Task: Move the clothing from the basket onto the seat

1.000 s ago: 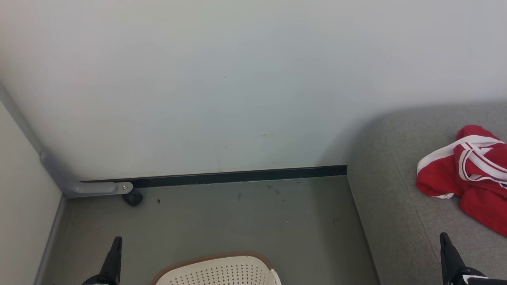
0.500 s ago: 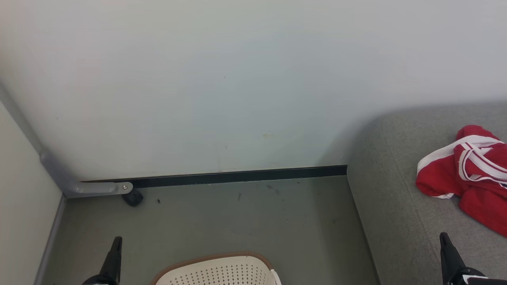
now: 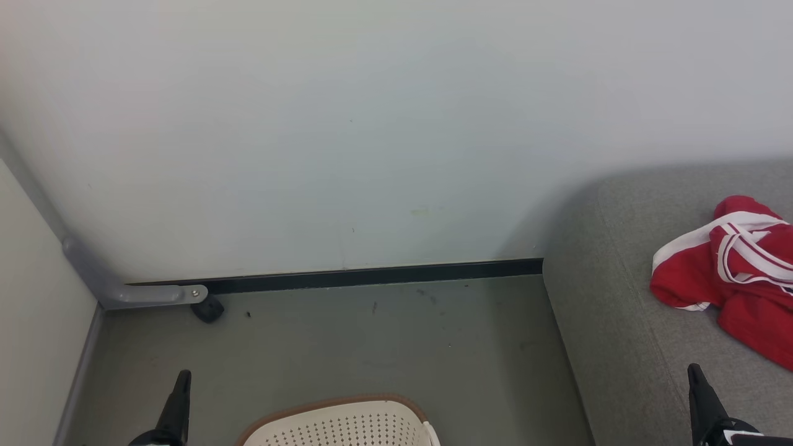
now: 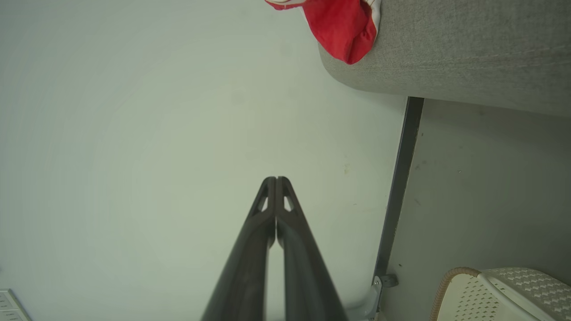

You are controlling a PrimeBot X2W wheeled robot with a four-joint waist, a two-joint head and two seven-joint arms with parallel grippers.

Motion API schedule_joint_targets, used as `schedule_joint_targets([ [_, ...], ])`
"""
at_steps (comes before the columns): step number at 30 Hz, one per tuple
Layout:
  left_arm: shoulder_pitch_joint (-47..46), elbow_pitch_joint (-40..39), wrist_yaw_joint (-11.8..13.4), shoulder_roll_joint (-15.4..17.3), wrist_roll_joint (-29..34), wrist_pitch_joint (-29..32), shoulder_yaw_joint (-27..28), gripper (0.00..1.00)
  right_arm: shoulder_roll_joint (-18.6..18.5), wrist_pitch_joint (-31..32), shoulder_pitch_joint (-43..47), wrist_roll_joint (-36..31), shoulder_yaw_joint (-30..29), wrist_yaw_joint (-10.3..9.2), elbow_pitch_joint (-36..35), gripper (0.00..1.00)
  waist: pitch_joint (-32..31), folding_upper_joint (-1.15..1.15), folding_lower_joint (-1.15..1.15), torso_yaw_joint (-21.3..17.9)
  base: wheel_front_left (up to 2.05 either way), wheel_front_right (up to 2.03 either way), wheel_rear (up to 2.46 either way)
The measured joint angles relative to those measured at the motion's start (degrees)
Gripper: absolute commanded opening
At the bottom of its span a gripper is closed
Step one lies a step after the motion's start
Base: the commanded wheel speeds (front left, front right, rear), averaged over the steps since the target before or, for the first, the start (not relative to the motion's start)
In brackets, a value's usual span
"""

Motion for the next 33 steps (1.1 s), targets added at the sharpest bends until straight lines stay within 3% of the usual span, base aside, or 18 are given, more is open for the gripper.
schedule_joint_targets([
  [33,0.00,-0.01,0.00,-0.01,0.00,0.00,0.00,0.00,0.01,0.00,0.00,0.01,0.00,0.00,-0.03,0.00,0.01,0.00,0.01,0.00,0.00,0.00,0.00],
])
